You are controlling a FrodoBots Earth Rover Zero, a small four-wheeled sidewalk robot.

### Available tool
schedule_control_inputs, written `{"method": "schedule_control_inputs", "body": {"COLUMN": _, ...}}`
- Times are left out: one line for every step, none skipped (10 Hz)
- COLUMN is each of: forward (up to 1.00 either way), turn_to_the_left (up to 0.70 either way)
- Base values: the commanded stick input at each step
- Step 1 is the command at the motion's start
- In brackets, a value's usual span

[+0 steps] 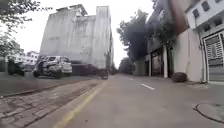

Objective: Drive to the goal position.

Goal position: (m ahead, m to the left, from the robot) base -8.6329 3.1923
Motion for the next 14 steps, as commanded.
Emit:
{"method": "schedule_control_inputs", "body": {"forward": 0.5, "turn_to_the_left": 0.0}}
{"method": "schedule_control_inputs", "body": {"forward": 0.5, "turn_to_the_left": -0.01}}
{"method": "schedule_control_inputs", "body": {"forward": 0.5, "turn_to_the_left": -0.04}}
{"method": "schedule_control_inputs", "body": {"forward": 0.5, "turn_to_the_left": -0.06}}
{"method": "schedule_control_inputs", "body": {"forward": 0.5, "turn_to_the_left": -0.08}}
{"method": "schedule_control_inputs", "body": {"forward": 0.5, "turn_to_the_left": -0.17}}
{"method": "schedule_control_inputs", "body": {"forward": 0.5, "turn_to_the_left": -0.5}}
{"method": "schedule_control_inputs", "body": {"forward": 0.5, "turn_to_the_left": -0.46}}
{"method": "schedule_control_inputs", "body": {"forward": 0.5, "turn_to_the_left": -0.08}}
{"method": "schedule_control_inputs", "body": {"forward": 0.5, "turn_to_the_left": -0.01}}
{"method": "schedule_control_inputs", "body": {"forward": 0.5, "turn_to_the_left": 0.0}}
{"method": "schedule_control_inputs", "body": {"forward": 0.5, "turn_to_the_left": 0.0}}
{"method": "schedule_control_inputs", "body": {"forward": 0.5, "turn_to_the_left": 0.0}}
{"method": "schedule_control_inputs", "body": {"forward": 0.5, "turn_to_the_left": 0.0}}
